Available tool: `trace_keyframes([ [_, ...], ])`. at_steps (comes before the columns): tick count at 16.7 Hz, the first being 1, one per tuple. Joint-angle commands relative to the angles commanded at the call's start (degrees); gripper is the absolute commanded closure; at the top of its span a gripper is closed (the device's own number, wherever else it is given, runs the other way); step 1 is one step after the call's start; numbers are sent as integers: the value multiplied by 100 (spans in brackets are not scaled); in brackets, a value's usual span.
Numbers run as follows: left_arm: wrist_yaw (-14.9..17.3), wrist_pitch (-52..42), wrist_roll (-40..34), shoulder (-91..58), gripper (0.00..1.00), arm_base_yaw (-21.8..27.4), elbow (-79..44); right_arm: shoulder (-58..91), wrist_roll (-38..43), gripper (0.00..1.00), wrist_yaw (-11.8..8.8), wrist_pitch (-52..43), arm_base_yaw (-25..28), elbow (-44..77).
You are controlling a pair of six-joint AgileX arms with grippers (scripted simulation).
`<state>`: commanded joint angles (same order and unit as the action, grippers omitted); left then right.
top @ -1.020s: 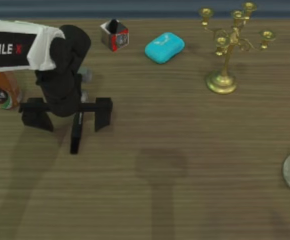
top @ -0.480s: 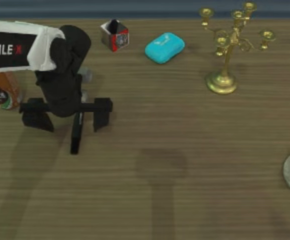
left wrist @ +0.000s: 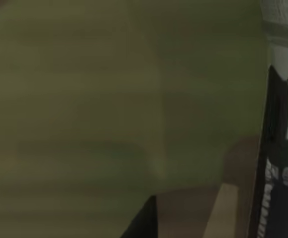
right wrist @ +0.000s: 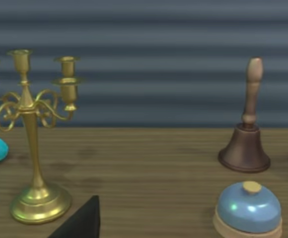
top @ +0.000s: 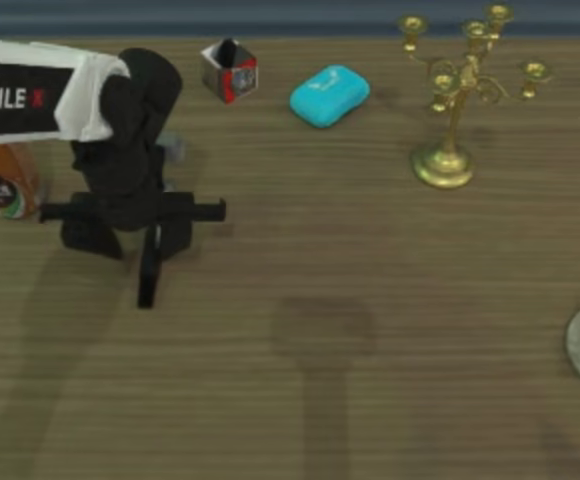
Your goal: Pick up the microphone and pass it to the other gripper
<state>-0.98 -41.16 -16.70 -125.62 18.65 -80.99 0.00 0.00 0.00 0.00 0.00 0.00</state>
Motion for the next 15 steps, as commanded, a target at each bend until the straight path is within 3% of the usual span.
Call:
trace_keyframes([
  [10,-94,-107,78,309,100,-3,-109,0,0,0,0,0,0,0],
  [15,272,801,267,470,100,-16,88,0,0,0,0,0,0,0],
])
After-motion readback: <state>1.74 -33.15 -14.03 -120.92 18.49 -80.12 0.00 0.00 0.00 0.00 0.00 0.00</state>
